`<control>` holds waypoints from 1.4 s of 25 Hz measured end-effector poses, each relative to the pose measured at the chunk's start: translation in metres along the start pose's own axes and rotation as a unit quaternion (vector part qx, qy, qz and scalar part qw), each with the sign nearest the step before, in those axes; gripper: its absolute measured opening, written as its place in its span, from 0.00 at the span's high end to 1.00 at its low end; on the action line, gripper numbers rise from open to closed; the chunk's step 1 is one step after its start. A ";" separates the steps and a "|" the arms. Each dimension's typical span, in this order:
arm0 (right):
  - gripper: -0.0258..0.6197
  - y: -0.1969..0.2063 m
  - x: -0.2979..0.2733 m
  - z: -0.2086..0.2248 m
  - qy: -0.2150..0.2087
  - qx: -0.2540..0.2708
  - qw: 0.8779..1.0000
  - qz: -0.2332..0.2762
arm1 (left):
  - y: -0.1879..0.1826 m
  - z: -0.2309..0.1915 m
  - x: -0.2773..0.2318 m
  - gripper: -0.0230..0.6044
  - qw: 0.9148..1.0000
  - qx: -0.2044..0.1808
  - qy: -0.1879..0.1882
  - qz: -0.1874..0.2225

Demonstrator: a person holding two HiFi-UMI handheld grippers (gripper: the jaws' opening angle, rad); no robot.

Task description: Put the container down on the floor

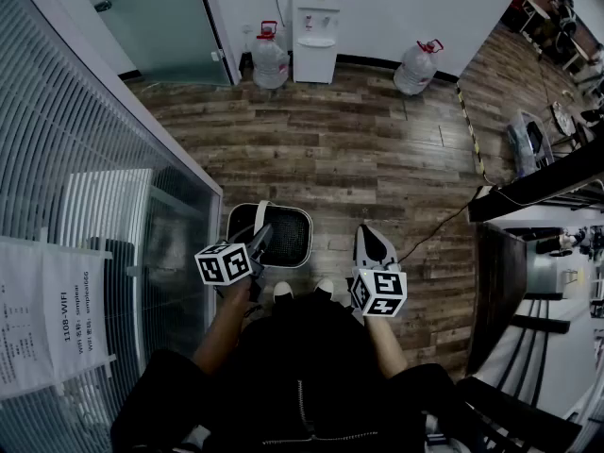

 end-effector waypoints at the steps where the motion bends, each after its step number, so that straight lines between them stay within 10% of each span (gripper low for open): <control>1: 0.95 0.000 -0.001 0.000 -0.001 0.000 1.000 -0.001 | 0.000 0.000 -0.001 0.82 1.000 0.000 0.001 0.000; 35: 0.94 -0.009 -0.013 0.073 -0.030 -0.025 0.999 -0.013 | -0.016 0.045 -0.065 0.82 1.000 -0.010 -0.008 0.005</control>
Point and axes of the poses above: the fingertips, and each gripper's own axes: x backward along the fingers, z to its right, y out of its underside, the point moved 9 cm from there along x, backward along the fingers, and after that the axes turned 14 degrees about -x, right-handed, at the moved point
